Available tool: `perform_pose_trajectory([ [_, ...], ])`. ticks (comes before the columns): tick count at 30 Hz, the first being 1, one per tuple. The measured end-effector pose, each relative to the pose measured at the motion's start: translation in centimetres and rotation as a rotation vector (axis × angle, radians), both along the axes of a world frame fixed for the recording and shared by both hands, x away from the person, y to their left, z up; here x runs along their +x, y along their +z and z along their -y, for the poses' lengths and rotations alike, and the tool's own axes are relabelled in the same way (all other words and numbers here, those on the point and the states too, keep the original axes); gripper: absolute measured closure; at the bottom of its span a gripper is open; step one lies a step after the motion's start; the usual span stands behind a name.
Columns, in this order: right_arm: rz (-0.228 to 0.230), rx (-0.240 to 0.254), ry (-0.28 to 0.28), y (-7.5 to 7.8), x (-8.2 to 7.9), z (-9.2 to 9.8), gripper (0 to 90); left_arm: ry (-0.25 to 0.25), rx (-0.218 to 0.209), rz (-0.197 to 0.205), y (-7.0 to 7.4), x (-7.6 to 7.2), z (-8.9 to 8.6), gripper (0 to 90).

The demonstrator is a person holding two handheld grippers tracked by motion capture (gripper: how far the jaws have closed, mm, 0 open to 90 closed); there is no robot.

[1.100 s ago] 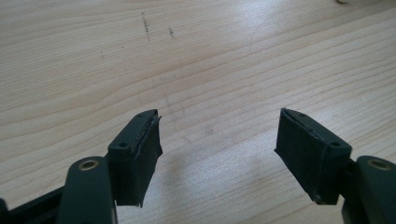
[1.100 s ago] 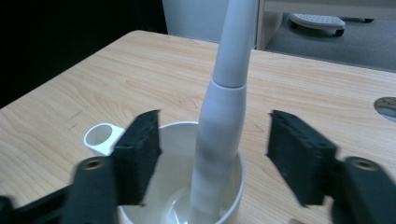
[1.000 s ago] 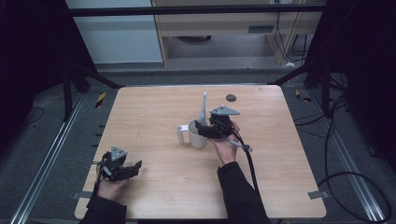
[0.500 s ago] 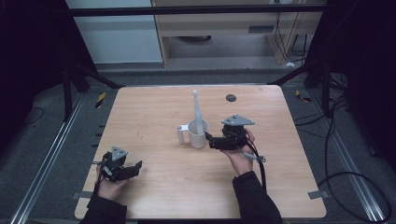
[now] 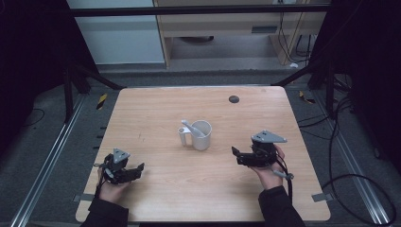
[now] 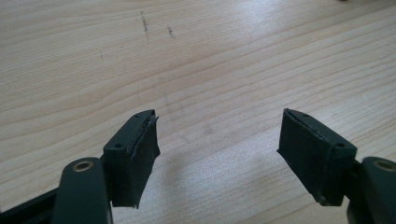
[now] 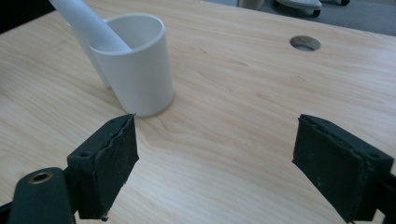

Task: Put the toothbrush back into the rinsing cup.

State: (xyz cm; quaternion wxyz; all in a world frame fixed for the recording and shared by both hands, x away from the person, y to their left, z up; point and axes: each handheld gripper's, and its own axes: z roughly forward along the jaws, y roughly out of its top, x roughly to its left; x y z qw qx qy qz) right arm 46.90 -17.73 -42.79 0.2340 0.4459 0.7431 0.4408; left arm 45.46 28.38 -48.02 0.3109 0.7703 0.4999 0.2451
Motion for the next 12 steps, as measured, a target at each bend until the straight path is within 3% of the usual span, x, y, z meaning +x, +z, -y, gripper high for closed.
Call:
perform_pose_trajectory([
  [6,-0.003,-0.004,-0.034,-1.3,-1.4,2.6,12.2,0.002,0.002,0.002,0.0,0.0,0.0,27.1],
  [12,-0.035,-0.024,-0.062,-2.6,-2.6,4.3,10.5,0.0,0.002,0.008,0.0,-0.1,-0.1,26.2],
])
